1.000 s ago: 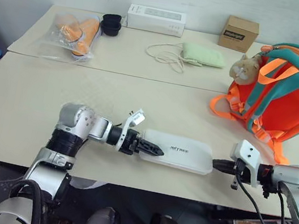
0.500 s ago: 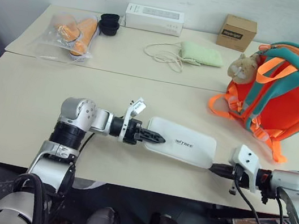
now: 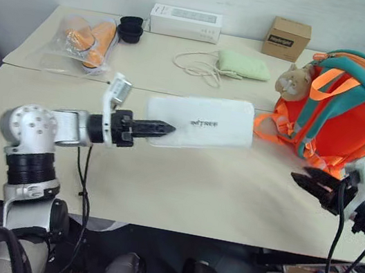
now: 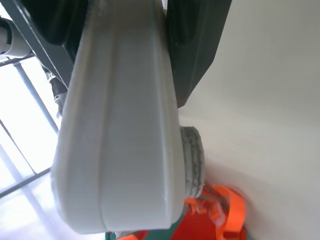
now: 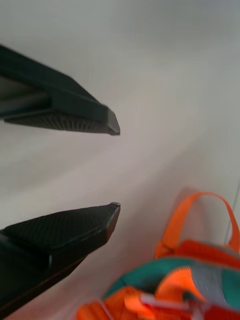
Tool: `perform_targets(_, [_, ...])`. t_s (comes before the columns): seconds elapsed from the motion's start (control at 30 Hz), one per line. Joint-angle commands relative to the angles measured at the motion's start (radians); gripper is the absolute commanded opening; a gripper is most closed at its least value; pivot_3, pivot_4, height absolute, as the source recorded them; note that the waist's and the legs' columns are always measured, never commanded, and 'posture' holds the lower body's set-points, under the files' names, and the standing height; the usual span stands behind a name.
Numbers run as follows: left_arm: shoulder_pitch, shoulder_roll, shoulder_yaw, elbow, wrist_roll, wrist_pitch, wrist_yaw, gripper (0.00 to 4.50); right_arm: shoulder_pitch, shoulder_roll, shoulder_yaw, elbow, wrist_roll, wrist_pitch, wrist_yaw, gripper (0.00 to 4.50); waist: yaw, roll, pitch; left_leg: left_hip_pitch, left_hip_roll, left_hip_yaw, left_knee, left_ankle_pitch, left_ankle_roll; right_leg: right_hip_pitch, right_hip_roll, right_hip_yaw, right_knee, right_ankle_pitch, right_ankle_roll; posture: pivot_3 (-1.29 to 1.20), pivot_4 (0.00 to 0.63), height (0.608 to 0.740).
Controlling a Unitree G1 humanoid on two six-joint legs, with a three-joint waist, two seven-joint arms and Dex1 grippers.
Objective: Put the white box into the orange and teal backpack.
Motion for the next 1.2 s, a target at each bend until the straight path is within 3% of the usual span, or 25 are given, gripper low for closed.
perform_targets(0.03, [0.025, 0.043, 0.064, -0.105, -0.062, -0.02, -0.001, 1.31, -0.109, 0.034, -0.008, 0.054, 0.017, 0.011, -0.075, 3.5, -0.006, 0.0, 0.0, 0.0, 0.0, 0.0, 0.0, 0.0, 0.0, 0.0, 0.0, 0.0, 0.0, 0.0, 0.0, 0.0, 0.15, 0.74])
perform_targets(0.13, [0.059, 0.071, 0.081, -0.149, -0.081, -0.052, -0.006, 1.31, -0.215, 0.067, 0.03, 0.119, -0.005, 0.002, -0.116, 4.49, -0.01, 0.0, 0.0, 0.0, 0.0, 0.0, 0.0, 0.0, 0.0, 0.0, 0.0, 0.0, 0.0, 0.0, 0.0, 0.0, 0.15, 0.74])
perform_targets(0.47, [0.139, 0.155, 0.077, -0.185, -0.109, -0.189, -0.021, 1.31, -0.494, 0.207, 0.157, 0.346, -0.061, -0.035, -0.19, 4.49, -0.012, 0.0, 0.0, 0.0, 0.0, 0.001, -0.002, 0.0, -0.001, -0.001, 0.002, 0.001, 0.0, 0.0, 0.0, 0.0, 0.15, 0.74])
perform_targets(0.67, [0.102, 0.13, 0.117, -0.162, -0.162, -0.186, 0.07, 1.31, -0.611, 0.298, 0.193, 0.573, -0.171, -0.23, -0.251, 4.49, -0.019, 0.0, 0.0, -0.001, 0.0, 0.002, -0.002, 0.0, -0.001, -0.001, 0.002, 0.001, 0.002, 0.0, 0.0, 0.0, 0.15, 0.74])
perform_targets(0.8, [0.073, 0.135, 0.148, -0.157, -0.212, -0.169, 0.137, 1.31, -0.614, 0.314, 0.197, 0.59, -0.177, -0.304, -0.205, 3.61, -0.029, 0.0, 0.0, -0.001, 0.0, 0.002, -0.003, 0.0, -0.001, -0.001, 0.002, 0.001, 0.002, 0.0, 0.0, 0.0, 0.15, 0.74])
perform_targets(0.97, [0.058, 0.148, 0.125, -0.157, -0.22, -0.18, 0.189, 1.31, -0.59, 0.302, 0.196, 0.498, -0.119, -0.267, -0.1, 1.87, -0.036, 0.0, 0.0, -0.001, 0.001, 0.002, -0.003, 0.0, -0.001, -0.001, 0.004, 0.001, 0.002, 0.0, 0.0, 0.0, 0.15, 0.74])
perform_targets(1.03, [0.063, 0.149, 0.108, -0.16, -0.206, -0.199, 0.202, 1.31, -0.564, 0.285, 0.198, 0.416, -0.063, -0.2, -0.028, 1.17, -0.036, 0.0, 0.0, -0.001, 0.001, 0.002, -0.004, 0.0, -0.002, -0.002, 0.005, 0.002, 0.002, 0.0, 0.0, 0.0, 0.15, 0.74])
perform_targets(1.13, [0.043, 0.155, 0.097, -0.143, -0.196, -0.23, 0.213, 1.31, -0.508, 0.215, 0.207, 0.214, 0.125, 0.048, 0.128, 0.18, -0.034, 0.001, 0.001, -0.001, 0.002, 0.002, -0.004, 0.0, -0.002, -0.002, 0.007, 0.002, 0.002, 0.0, 0.0, 0.0, 0.15, 0.74])
perform_targets(1.2, [0.018, 0.173, 0.085, -0.119, -0.19, -0.255, 0.202, 1.31, -0.461, 0.15, 0.216, 0.078, 0.21, 0.134, 0.21, 0.03, -0.032, 0.001, 0.001, -0.001, 0.002, 0.002, -0.005, 0.0, -0.002, -0.002, 0.007, 0.002, 0.001, 0.0, 0.0, 0.0, 0.15, 0.74])
